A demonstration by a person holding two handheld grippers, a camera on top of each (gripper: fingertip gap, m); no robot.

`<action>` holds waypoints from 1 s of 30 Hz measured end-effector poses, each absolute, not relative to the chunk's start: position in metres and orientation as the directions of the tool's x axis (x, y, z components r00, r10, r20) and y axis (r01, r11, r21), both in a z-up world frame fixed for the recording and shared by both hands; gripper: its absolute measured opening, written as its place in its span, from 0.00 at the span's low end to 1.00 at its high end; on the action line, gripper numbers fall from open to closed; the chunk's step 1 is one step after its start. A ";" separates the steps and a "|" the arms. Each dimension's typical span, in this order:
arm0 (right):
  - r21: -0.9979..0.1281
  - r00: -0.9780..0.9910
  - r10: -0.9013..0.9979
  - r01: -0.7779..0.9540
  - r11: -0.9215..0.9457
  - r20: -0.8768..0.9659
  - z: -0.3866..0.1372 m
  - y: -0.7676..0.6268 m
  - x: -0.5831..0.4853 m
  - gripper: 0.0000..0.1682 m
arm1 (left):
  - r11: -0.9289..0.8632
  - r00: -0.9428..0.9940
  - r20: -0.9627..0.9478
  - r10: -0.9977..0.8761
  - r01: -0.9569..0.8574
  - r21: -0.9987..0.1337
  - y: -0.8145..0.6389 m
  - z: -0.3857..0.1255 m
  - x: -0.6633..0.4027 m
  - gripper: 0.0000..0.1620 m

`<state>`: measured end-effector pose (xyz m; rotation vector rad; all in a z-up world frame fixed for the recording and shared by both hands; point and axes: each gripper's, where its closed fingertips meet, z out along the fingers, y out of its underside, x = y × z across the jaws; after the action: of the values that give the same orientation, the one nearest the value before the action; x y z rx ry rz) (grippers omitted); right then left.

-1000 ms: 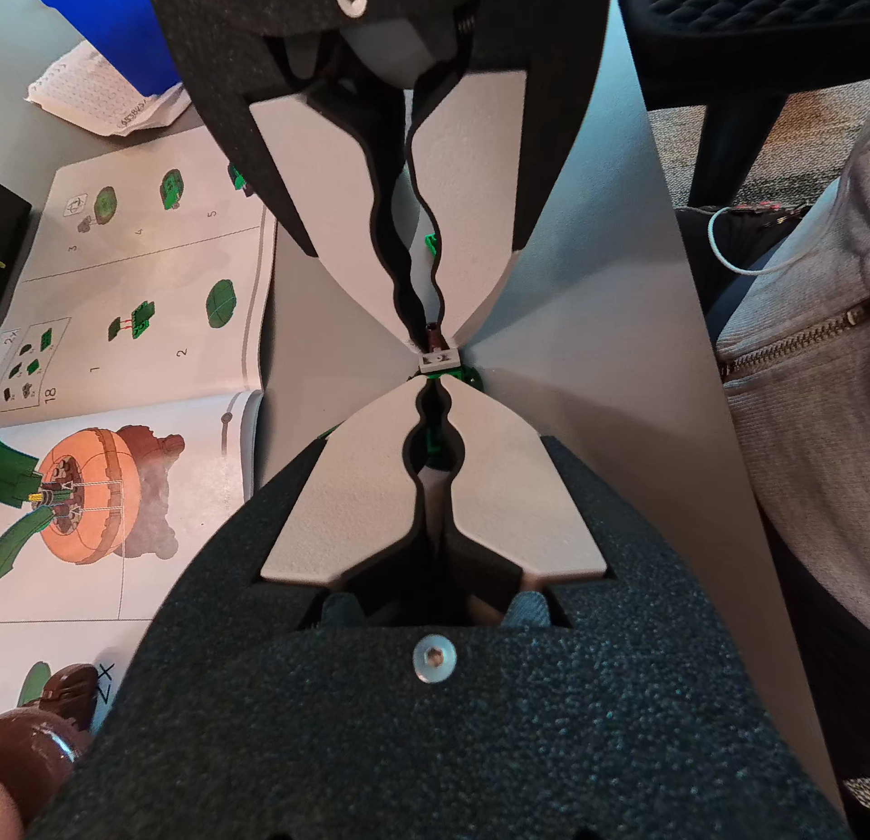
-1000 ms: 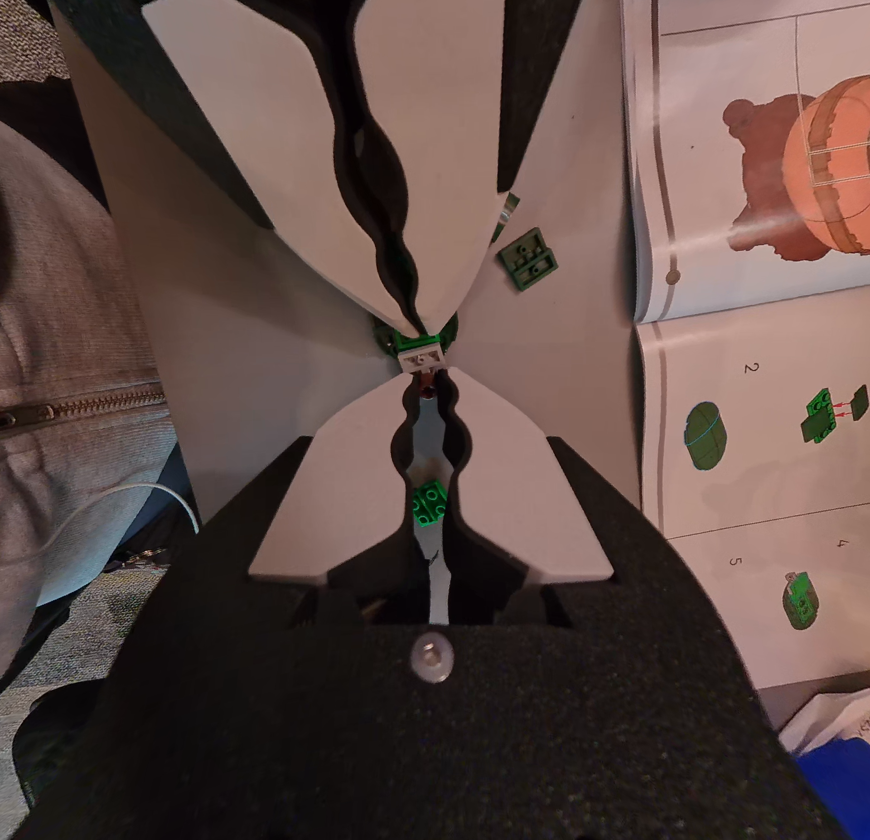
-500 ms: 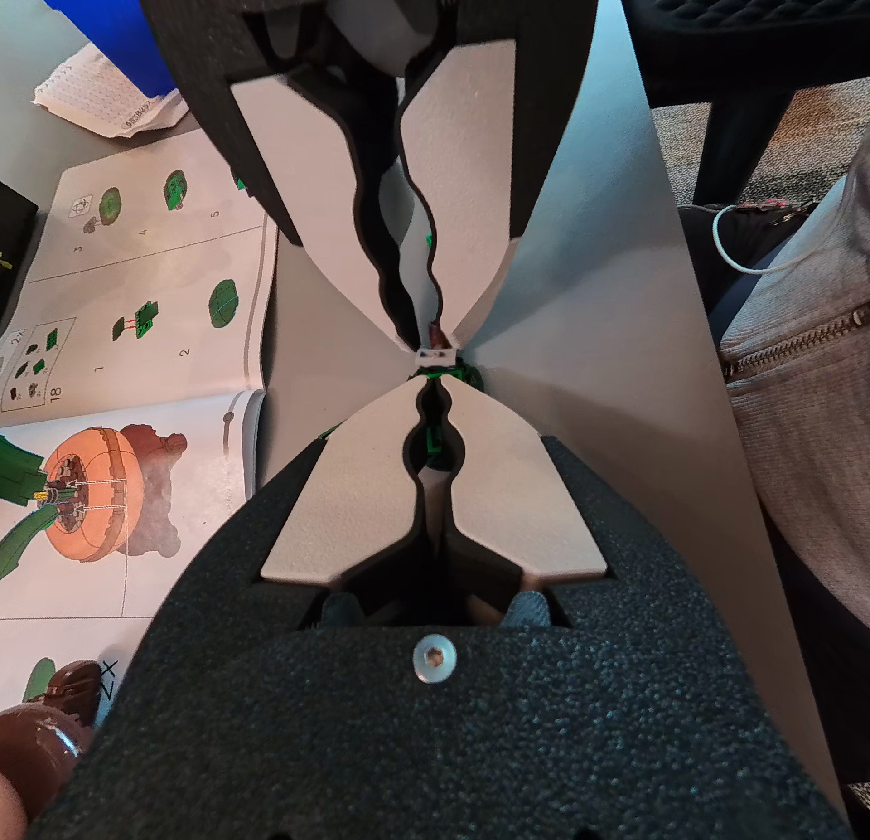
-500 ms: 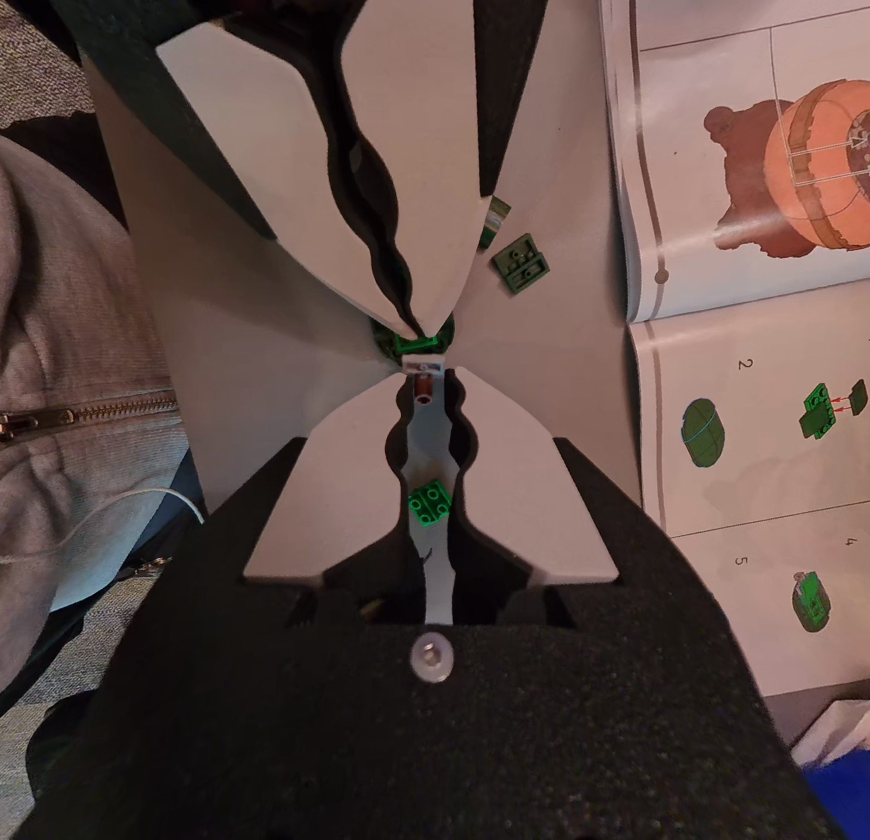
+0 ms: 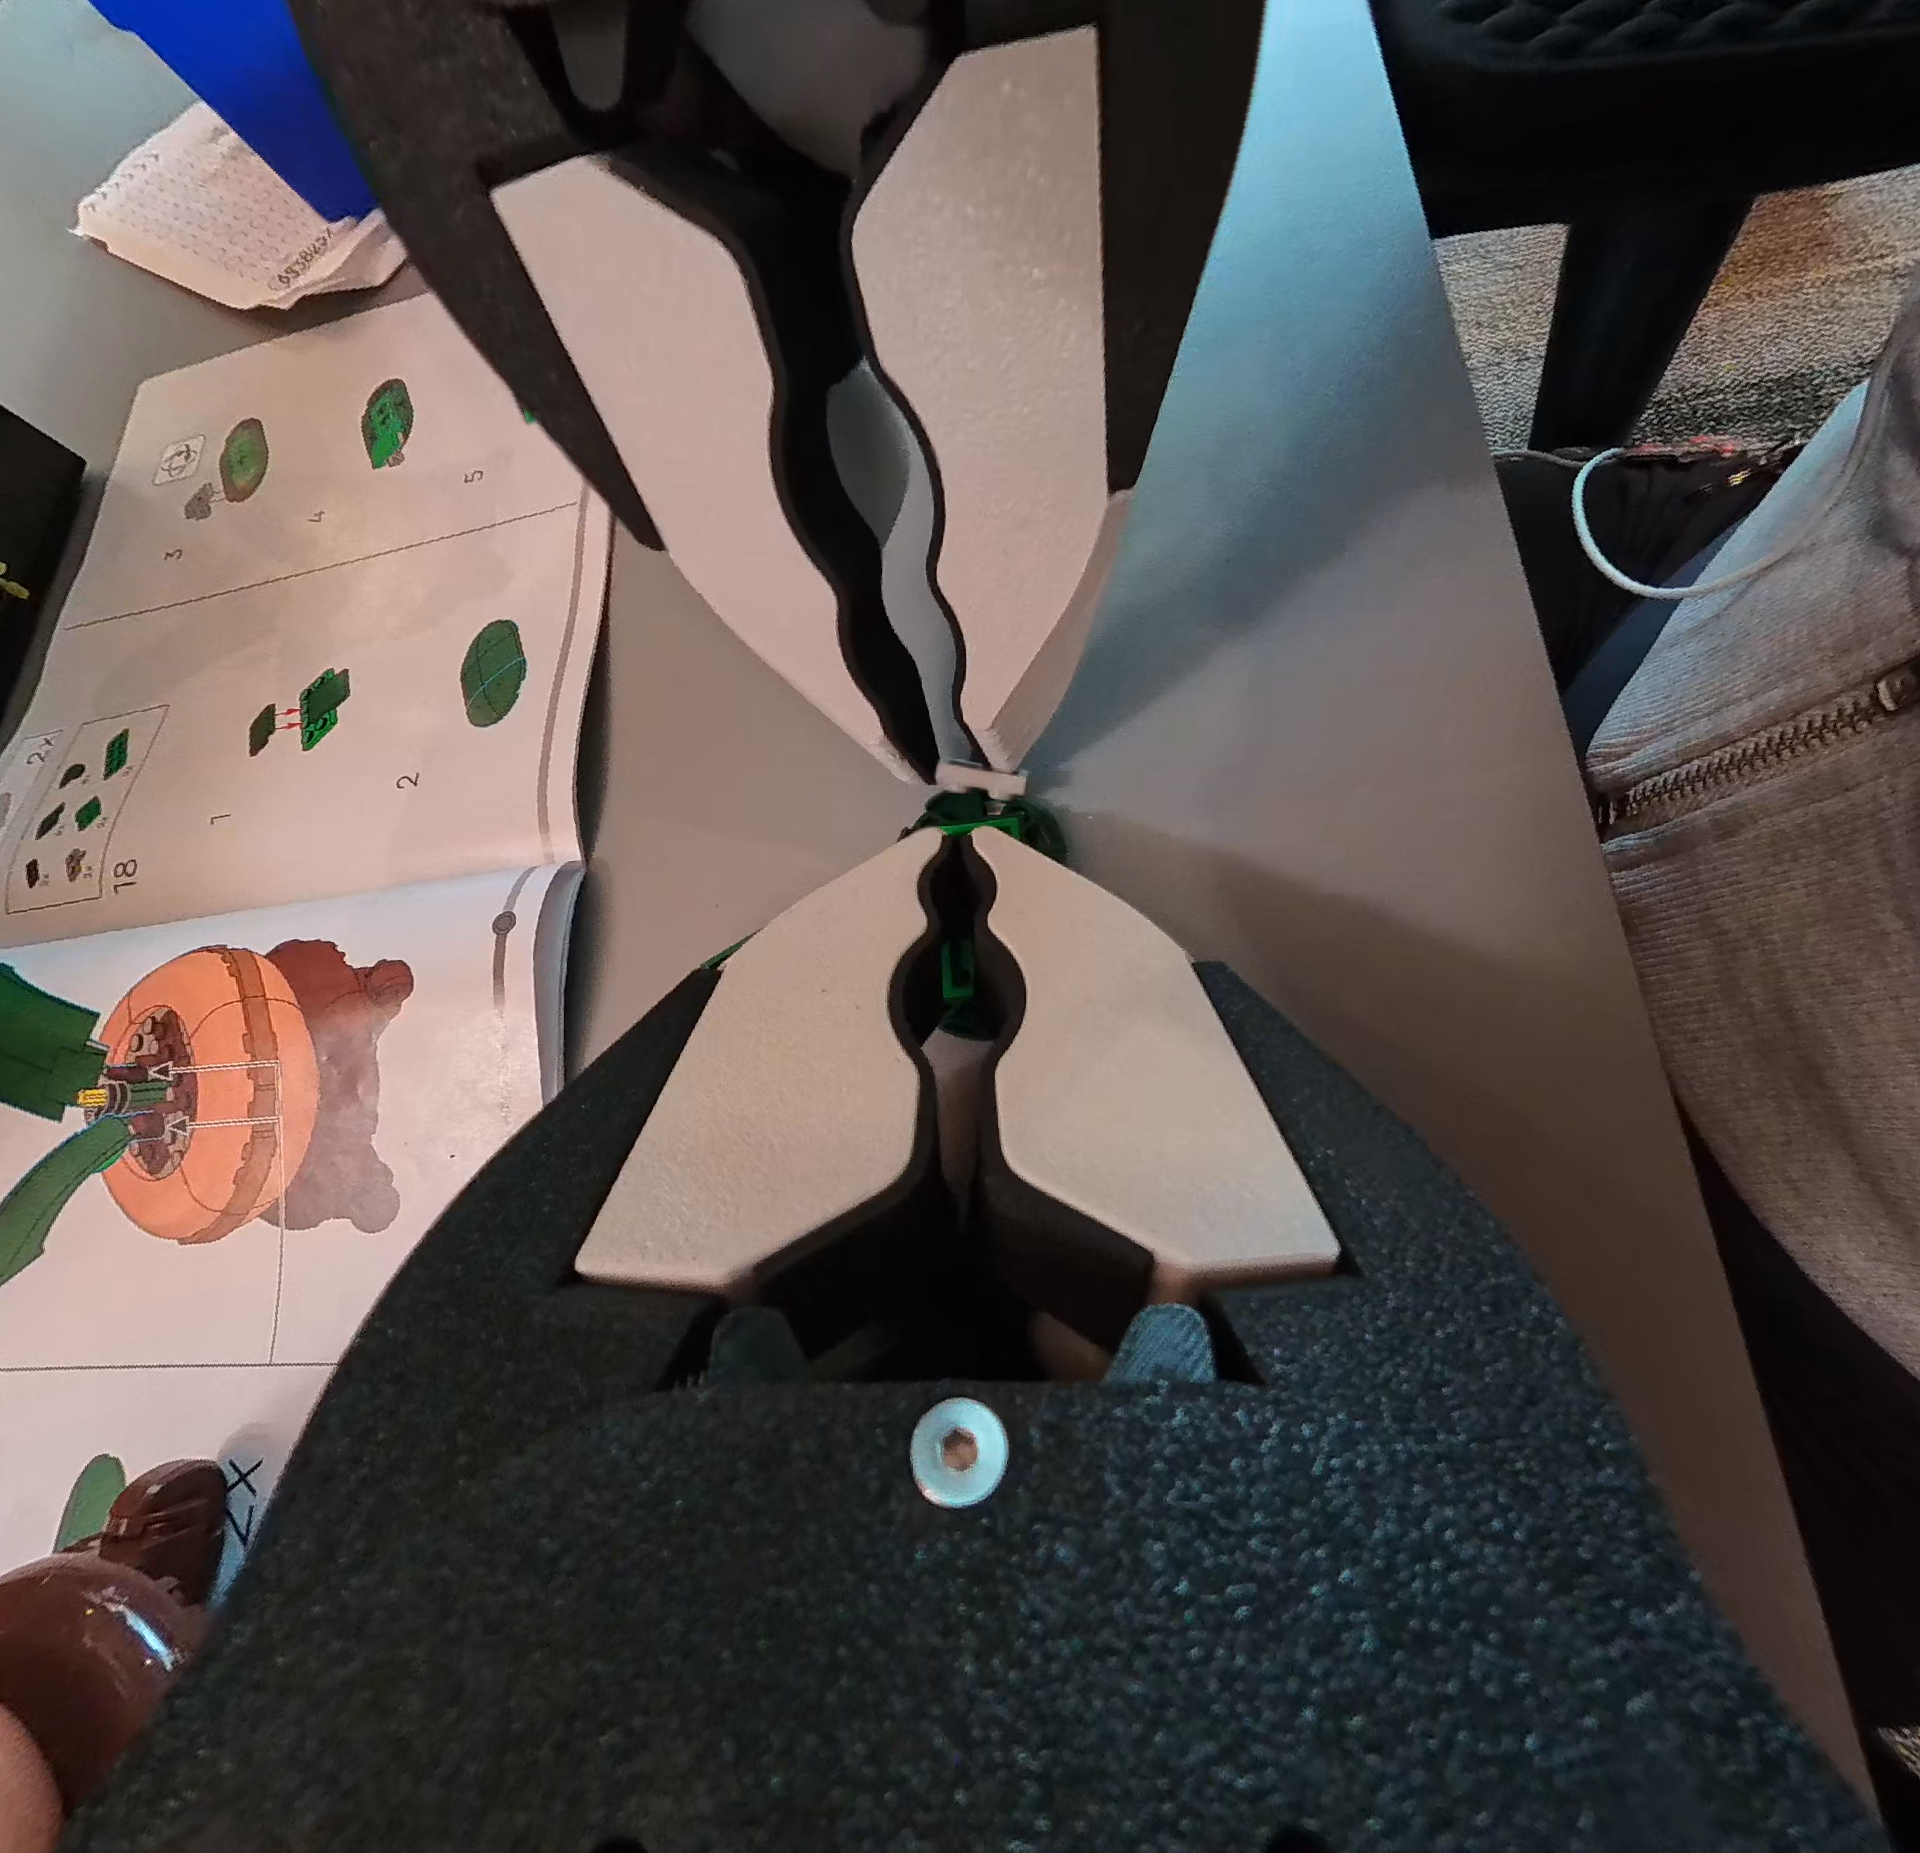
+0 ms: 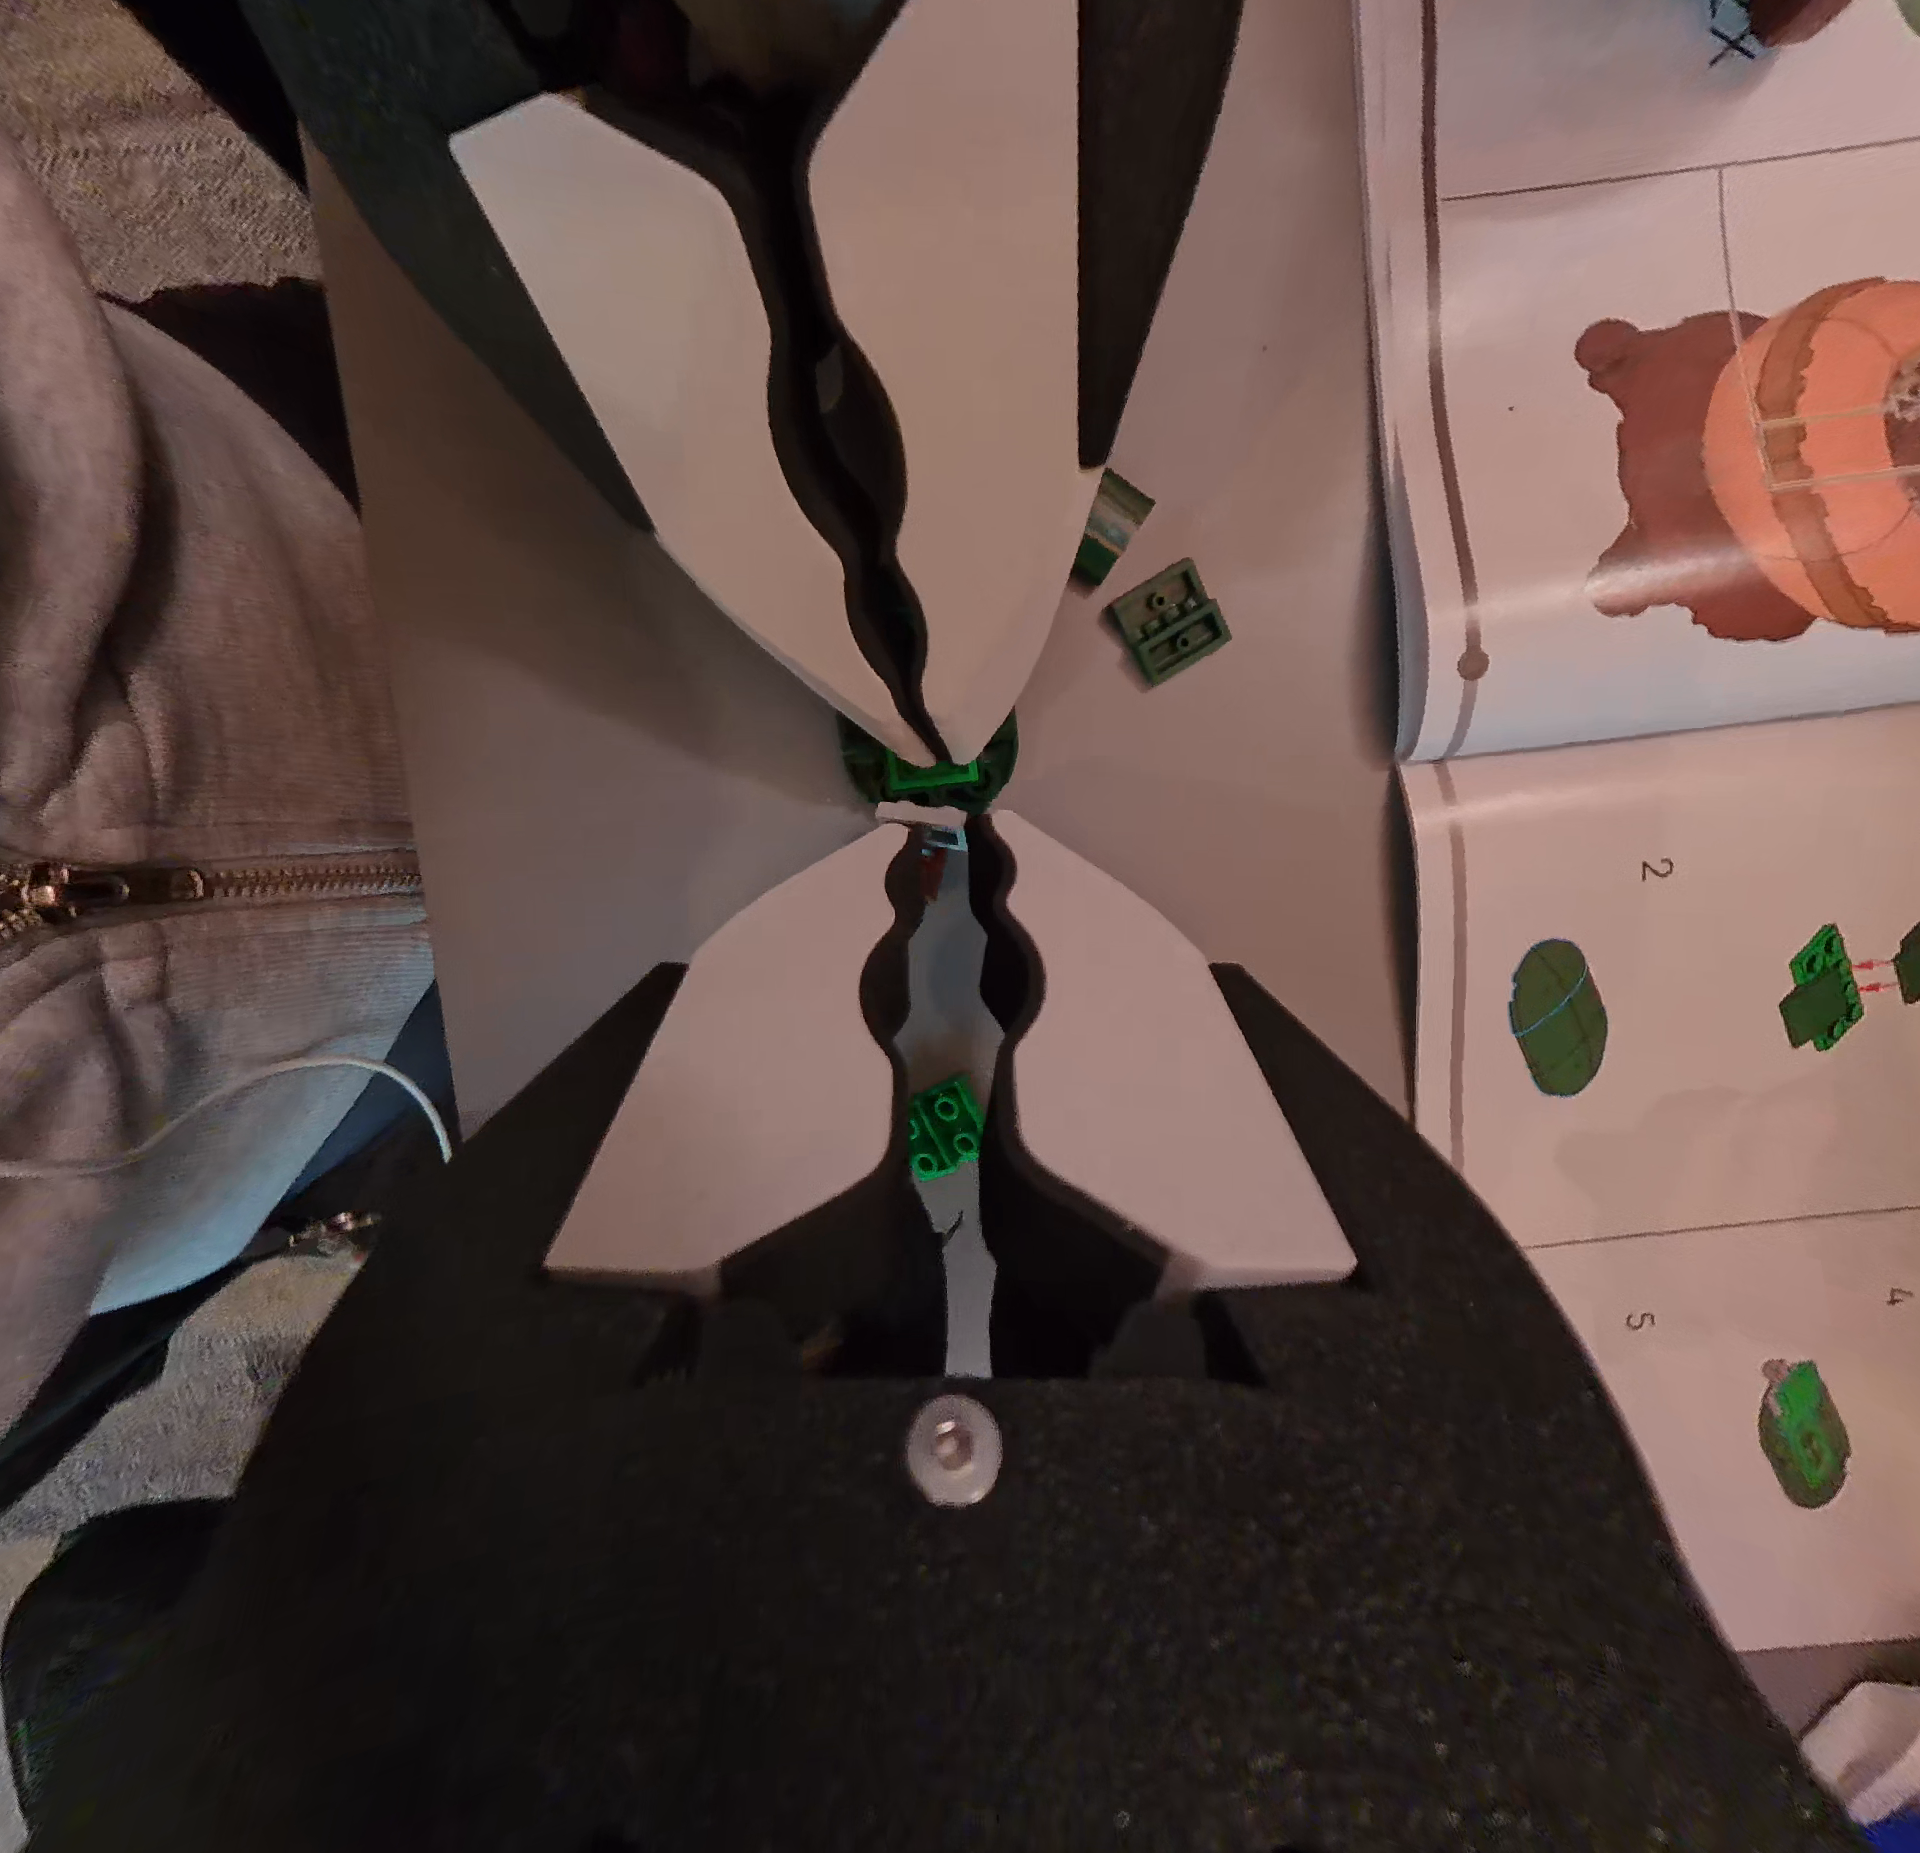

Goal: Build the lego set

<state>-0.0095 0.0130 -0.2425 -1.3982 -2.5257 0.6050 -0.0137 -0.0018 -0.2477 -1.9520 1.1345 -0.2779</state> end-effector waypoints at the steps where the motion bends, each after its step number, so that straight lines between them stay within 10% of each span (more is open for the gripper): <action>1: -0.424 -0.551 0.834 0.764 0.487 -0.035 -0.243 0.013 -0.010 0.05 | -0.234 0.563 -0.210 -0.799 -0.614 -0.754 -0.002 -0.248 -0.014 0.00; 30: -0.099 -0.503 0.842 0.864 0.493 -0.195 -0.244 0.010 -0.015 0.04 | -0.198 0.548 -0.244 -0.800 -0.625 -0.755 -0.002 -0.247 -0.014 0.00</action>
<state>-0.0152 0.0103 -0.2439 -1.6176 -2.8174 0.3006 -0.0137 -0.0020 -0.2468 -1.9132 1.1579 -0.2532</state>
